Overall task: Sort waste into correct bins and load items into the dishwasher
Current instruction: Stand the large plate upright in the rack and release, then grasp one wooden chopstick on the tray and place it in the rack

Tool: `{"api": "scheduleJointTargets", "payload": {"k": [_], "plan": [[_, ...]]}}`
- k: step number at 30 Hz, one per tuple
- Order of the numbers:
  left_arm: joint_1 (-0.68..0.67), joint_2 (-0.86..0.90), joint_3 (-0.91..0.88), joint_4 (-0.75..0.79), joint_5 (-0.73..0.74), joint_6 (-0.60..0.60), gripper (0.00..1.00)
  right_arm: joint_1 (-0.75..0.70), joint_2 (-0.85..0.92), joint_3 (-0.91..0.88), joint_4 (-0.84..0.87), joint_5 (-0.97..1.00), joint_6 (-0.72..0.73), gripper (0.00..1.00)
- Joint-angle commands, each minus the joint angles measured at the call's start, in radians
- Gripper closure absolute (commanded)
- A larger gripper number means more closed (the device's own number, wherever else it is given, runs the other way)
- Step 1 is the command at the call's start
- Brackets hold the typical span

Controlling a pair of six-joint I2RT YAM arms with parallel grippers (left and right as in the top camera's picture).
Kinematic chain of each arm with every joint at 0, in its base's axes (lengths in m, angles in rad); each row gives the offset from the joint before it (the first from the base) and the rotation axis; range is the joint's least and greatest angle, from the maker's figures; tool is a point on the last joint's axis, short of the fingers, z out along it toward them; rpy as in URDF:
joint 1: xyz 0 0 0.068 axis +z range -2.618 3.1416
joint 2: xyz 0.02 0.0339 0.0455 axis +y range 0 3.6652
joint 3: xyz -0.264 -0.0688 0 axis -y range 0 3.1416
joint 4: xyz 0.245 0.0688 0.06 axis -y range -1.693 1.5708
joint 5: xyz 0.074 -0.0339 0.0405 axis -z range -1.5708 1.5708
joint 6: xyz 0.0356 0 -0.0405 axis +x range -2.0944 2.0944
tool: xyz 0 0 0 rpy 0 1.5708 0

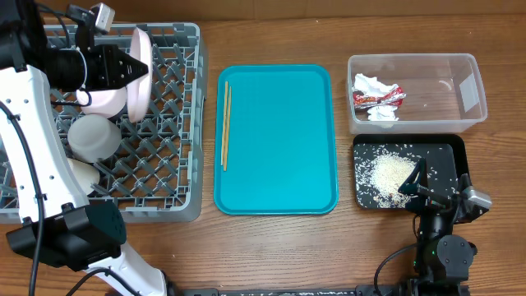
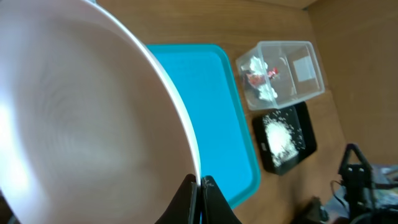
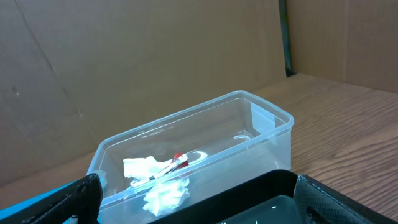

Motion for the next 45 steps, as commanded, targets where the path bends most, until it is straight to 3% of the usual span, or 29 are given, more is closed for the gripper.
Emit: {"api": "scheduleJointTargets", "payload": {"k": [1,8,18,20,22,24,25,26,30,35,39,41,45], "plan": [[0.025,0.027,0.003,0.004,0.032,0.072,0.96,-0.008,-0.010,-0.011,0.007,0.002,0.000,0.00],[0.032,0.171,0.002,-0.041,0.060,0.161,0.96,-0.008,-0.010,-0.011,0.007,0.002,0.000,0.00],[0.078,0.232,0.003,-0.039,0.081,0.126,0.95,-0.008,-0.010,-0.011,0.007,0.002,0.000,0.00],[0.111,0.232,0.003,-0.042,0.121,0.111,0.81,-0.008,-0.010,-0.011,0.007,0.002,0.000,0.00],[0.132,0.232,0.003,-0.050,0.148,0.097,0.57,-0.008,-0.010,-0.011,0.007,0.002,0.000,0.00],[0.154,0.232,0.003,-0.081,0.203,0.096,0.27,-0.008,-0.010,-0.011,0.007,0.001,0.000,0.00],[0.159,0.231,0.004,-0.091,0.219,0.097,0.20,-0.008,-0.010,-0.011,0.007,0.002,0.000,0.00],[0.171,0.209,0.004,-0.107,0.242,0.097,0.02,-0.008,-0.010,-0.011,0.007,0.002,0.000,0.00],[0.125,0.085,0.004,-0.098,0.226,0.103,0.00,-0.008,-0.010,-0.011,0.007,0.002,0.000,0.00],[-0.080,-0.092,0.004,0.017,-0.082,-0.074,0.00,-0.008,-0.010,-0.011,0.007,0.002,0.000,0.00],[-0.376,-0.112,0.003,0.058,-0.426,-0.285,0.02,-0.008,-0.010,-0.011,0.007,0.002,0.000,0.00],[-0.514,-0.076,0.003,0.051,-0.640,-0.481,0.07,-0.008,-0.010,-0.011,0.007,0.002,0.000,0.00],[-0.689,0.036,0.003,0.050,-0.924,-0.760,0.20,-0.008,-0.010,-0.011,0.007,0.002,0.000,0.00]]}}
